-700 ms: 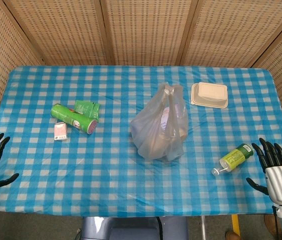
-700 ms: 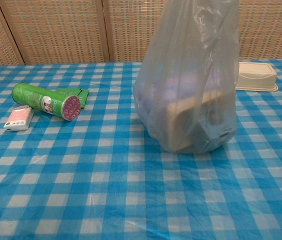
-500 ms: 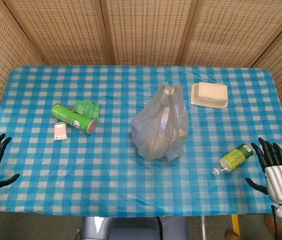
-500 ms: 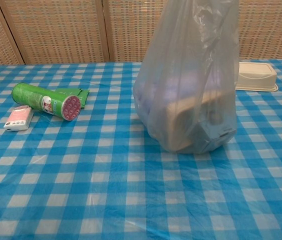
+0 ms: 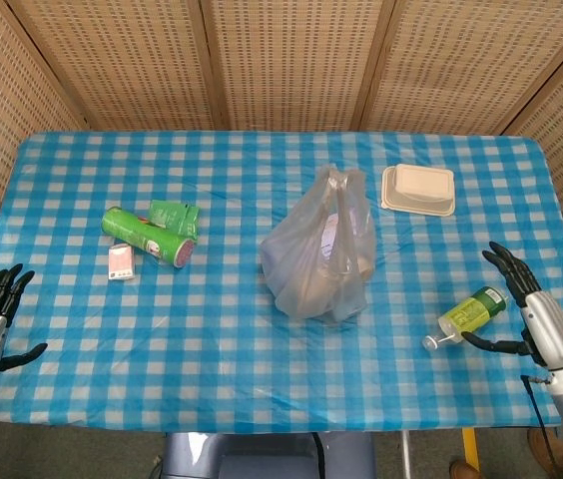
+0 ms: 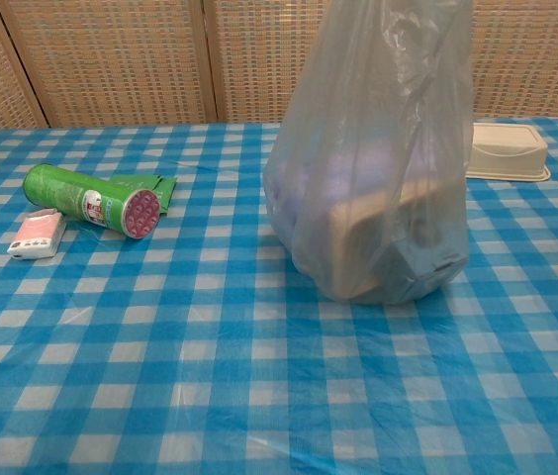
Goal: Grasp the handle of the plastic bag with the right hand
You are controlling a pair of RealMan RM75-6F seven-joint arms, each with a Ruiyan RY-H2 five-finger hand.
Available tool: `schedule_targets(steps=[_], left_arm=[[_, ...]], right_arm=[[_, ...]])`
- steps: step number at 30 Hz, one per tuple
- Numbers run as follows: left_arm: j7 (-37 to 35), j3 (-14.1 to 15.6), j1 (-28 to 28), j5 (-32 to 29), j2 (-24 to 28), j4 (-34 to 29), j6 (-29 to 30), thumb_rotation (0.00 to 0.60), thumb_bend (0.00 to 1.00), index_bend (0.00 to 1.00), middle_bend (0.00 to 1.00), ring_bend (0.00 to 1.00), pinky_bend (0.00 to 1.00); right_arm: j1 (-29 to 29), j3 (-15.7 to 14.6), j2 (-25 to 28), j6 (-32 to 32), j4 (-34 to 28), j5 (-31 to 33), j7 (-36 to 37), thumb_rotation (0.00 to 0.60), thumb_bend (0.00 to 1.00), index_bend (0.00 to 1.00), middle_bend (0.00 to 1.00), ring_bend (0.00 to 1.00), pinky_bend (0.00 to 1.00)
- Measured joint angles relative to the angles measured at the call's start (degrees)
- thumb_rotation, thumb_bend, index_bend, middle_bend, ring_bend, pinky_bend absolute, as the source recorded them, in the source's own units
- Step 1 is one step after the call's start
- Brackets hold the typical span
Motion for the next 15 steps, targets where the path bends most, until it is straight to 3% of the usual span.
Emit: schedule_targets(steps=[7,15], left_arm=[[-0.5,-0.8,-0.4,-1.7,0.0,0.3,-0.8,0.6,0.0,0.0,0.0,0.0,0.0],[-1.3,-1.6,-0.6,-3.5,0.2,0.5,-1.4,0.6,0.0,0.0,0.0,0.0,0.0]], right_arm=[[11.4,2.8,7.2,-11.2,-1.3,-0.9,23.0,0.6,0.0,0.07,0.05,0.0,0.0],[23.6,5.0,11.6,-25.5,-4.3,-0.2,35.7,0.6,0.0,0.11,0.12,0.0,0.04]])
